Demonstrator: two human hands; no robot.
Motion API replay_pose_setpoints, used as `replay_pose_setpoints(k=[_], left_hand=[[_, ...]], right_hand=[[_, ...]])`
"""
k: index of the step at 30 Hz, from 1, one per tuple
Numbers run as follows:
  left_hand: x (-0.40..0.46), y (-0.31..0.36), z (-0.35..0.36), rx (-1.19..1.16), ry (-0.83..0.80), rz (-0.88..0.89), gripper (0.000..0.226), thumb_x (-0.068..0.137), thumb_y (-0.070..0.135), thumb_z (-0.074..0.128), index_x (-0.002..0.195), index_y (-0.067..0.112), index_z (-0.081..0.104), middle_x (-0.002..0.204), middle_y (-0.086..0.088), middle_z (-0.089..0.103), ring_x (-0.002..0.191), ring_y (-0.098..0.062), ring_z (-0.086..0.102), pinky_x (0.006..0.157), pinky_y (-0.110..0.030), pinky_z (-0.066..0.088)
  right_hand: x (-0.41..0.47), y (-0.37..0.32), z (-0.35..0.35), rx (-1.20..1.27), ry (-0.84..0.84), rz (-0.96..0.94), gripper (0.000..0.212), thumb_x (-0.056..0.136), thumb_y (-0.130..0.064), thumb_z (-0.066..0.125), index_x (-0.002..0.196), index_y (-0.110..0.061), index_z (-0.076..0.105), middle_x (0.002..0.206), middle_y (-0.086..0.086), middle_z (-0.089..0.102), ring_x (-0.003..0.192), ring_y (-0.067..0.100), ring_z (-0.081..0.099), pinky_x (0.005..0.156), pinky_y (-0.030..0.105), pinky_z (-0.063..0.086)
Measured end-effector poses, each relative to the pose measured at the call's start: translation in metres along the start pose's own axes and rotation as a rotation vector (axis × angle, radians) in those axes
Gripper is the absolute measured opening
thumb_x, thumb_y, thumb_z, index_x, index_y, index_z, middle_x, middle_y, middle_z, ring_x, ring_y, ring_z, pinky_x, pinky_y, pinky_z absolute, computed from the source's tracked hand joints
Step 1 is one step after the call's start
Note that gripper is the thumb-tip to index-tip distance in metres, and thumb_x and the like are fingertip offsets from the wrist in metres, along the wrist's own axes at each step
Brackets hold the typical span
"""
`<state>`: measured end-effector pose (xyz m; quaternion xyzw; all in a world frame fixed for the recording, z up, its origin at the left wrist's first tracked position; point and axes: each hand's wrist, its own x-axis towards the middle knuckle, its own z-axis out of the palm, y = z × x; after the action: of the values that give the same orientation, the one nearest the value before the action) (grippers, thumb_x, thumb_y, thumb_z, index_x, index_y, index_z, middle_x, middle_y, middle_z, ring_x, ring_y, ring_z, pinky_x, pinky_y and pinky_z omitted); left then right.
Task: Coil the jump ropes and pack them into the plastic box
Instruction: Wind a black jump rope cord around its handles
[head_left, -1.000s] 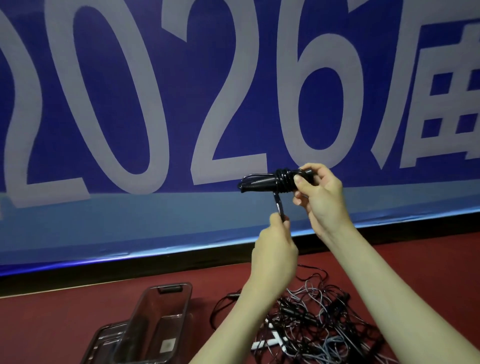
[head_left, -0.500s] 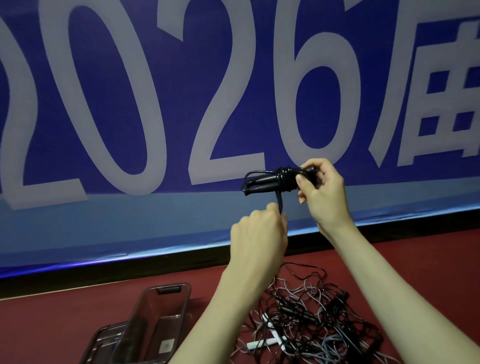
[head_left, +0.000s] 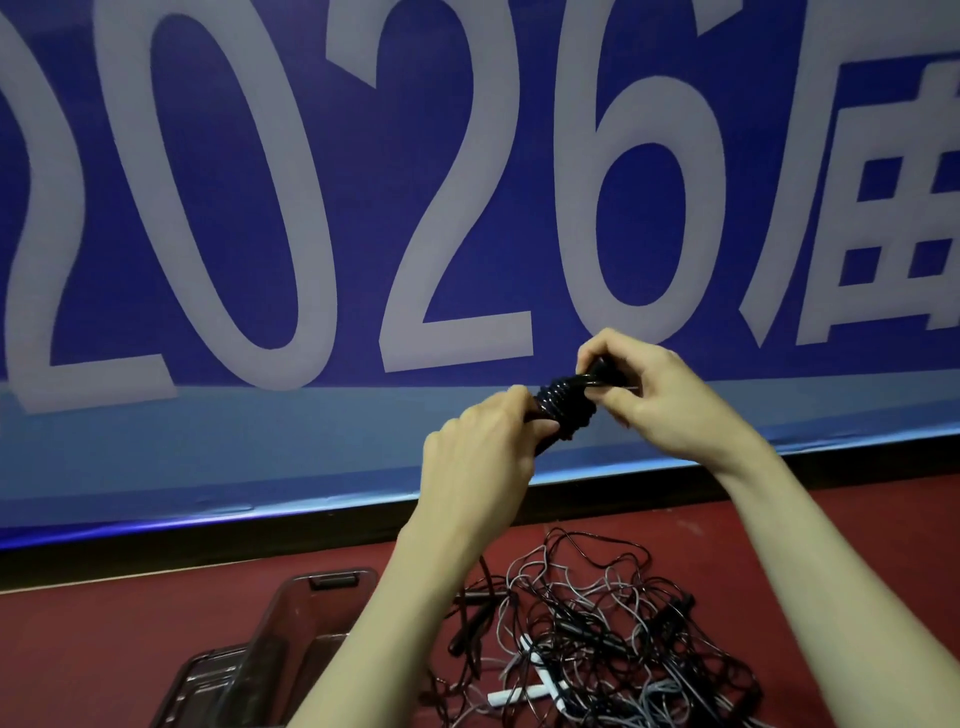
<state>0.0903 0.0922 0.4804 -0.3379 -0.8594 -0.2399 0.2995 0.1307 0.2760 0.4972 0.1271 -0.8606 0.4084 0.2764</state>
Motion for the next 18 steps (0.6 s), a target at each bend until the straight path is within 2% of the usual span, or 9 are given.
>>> replay_pose_setpoints(k=[2,4,6,9,11,13,16,18], left_hand=[[0.002,-0.008,-0.002,-0.084,-0.019,-0.047,0.027,0.093,0.045,0.053,0.087,0.019,0.058,0.080,0.006,0.060,0.076,-0.024,0.055,0.061,-0.035,0.039],[0.004,-0.018,0.001,-0.160,-0.110,-0.085,0.030,0.090,0.048,0.056,0.079,0.020,0.062,0.071,0.004,0.059,0.070,-0.022,0.054,0.057,-0.031,0.036],[0.003,-0.024,0.005,-0.216,-0.206,-0.112,0.035,0.089,0.050,0.057,0.073,0.019,0.063,0.061,0.002,0.056,0.062,-0.020,0.051,0.053,-0.029,0.031],[0.001,-0.028,0.009,-0.260,-0.248,-0.118,0.042,0.087,0.052,0.059,0.063,0.018,0.056,0.051,0.004,0.045,0.053,-0.016,0.042,0.051,-0.029,0.027],[0.000,-0.029,0.010,-0.256,-0.244,-0.110,0.047,0.085,0.054,0.060,0.058,0.018,0.048,0.049,0.005,0.042,0.050,-0.014,0.037,0.051,-0.029,0.026],[-0.001,-0.030,0.010,-0.305,-0.261,-0.104,0.044,0.084,0.051,0.063,0.060,0.017,0.049,0.049,0.008,0.042,0.050,-0.012,0.035,0.052,-0.029,0.027],[0.000,-0.029,0.007,-0.544,-0.319,-0.124,0.029,0.087,0.035,0.067,0.071,0.014,0.056,0.058,0.009,0.047,0.054,-0.010,0.037,0.055,-0.025,0.032],[0.000,-0.028,0.004,-0.770,-0.384,-0.130,0.026,0.091,0.027,0.063,0.067,0.019,0.059,0.061,0.007,0.049,0.055,-0.008,0.040,0.056,-0.019,0.034]], right_hand=[[-0.002,-0.002,-0.007,0.070,-0.062,0.020,0.021,0.093,0.001,0.056,0.091,-0.020,0.056,0.070,-0.008,0.053,0.060,0.008,0.043,0.058,0.020,0.039],[-0.003,-0.004,-0.011,0.033,-0.134,0.020,0.021,0.093,0.002,0.056,0.092,-0.019,0.056,0.073,-0.009,0.054,0.062,0.006,0.045,0.060,0.019,0.039],[-0.003,-0.005,-0.011,-0.019,-0.198,0.005,0.021,0.092,0.002,0.057,0.092,-0.019,0.056,0.075,-0.010,0.056,0.068,0.003,0.048,0.064,0.017,0.040],[-0.004,-0.004,-0.013,0.012,-0.272,0.022,0.020,0.092,0.002,0.057,0.092,-0.018,0.057,0.080,0.001,0.057,0.071,0.009,0.048,0.064,0.019,0.039],[-0.006,-0.004,-0.017,0.086,-0.315,0.053,0.018,0.092,0.004,0.054,0.093,-0.014,0.056,0.080,0.007,0.054,0.067,0.012,0.043,0.058,0.020,0.036],[-0.007,-0.004,-0.020,0.133,-0.340,0.066,0.018,0.093,0.006,0.052,0.094,-0.012,0.056,0.078,0.003,0.053,0.065,0.012,0.039,0.055,0.022,0.033],[-0.008,-0.001,-0.021,0.229,-0.337,0.049,0.014,0.093,0.007,0.053,0.097,-0.007,0.055,0.078,-0.001,0.054,0.065,0.010,0.042,0.056,0.025,0.033],[-0.009,0.000,-0.020,0.333,-0.316,0.028,0.009,0.091,0.000,0.057,0.097,-0.006,0.055,0.079,-0.002,0.055,0.065,0.011,0.045,0.056,0.023,0.036]])
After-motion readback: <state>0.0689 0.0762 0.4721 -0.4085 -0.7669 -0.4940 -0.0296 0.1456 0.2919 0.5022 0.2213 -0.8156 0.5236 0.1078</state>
